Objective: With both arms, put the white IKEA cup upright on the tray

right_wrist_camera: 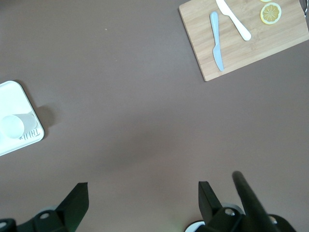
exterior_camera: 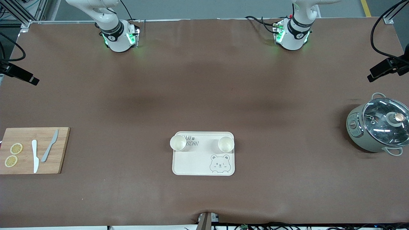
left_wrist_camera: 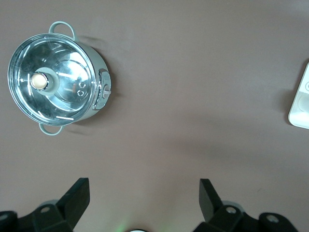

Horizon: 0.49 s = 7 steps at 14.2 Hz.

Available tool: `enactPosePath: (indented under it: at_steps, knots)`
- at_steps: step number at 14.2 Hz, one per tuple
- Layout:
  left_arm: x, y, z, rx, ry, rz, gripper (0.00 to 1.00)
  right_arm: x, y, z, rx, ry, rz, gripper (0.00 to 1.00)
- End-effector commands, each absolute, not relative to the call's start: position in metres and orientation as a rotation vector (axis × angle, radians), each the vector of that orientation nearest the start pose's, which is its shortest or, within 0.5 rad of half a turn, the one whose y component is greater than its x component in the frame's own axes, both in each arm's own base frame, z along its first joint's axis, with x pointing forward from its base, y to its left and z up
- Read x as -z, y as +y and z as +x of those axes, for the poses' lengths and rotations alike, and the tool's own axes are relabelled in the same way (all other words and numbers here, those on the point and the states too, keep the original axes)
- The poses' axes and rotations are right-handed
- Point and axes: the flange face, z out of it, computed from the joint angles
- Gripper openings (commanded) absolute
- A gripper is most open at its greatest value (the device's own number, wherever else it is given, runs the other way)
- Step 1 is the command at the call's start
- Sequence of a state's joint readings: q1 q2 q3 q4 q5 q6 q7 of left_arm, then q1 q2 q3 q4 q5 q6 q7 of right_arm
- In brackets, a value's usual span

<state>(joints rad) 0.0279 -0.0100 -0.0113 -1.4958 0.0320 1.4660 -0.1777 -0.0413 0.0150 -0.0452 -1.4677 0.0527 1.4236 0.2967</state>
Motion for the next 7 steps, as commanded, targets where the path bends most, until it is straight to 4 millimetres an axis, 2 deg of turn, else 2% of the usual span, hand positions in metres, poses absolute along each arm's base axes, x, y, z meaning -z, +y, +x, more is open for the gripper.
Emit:
enactPosePath:
  at_steps: [1,2,4,7]
  knots:
    - [-0.658,0.013,0.532,-0.015,-0.262,-3.092,1.00,-0.650,-0.043,0.536,-0.081,0.607,-3.074,1.00]
    - [-0.656,0.013,0.532,-0.022,-0.262,-3.092,1.00,-0.651,-0.045,0.536,-0.073,0.585,-3.104,1.00]
    - [-0.654,0.012,0.533,-0.025,-0.259,-3.092,1.00,-0.651,-0.028,0.538,-0.070,0.475,-3.145,1.00]
    - [-0.650,0.007,0.535,-0.034,-0.235,-3.090,1.00,-0.651,-0.022,0.537,-0.078,0.443,-3.156,1.00]
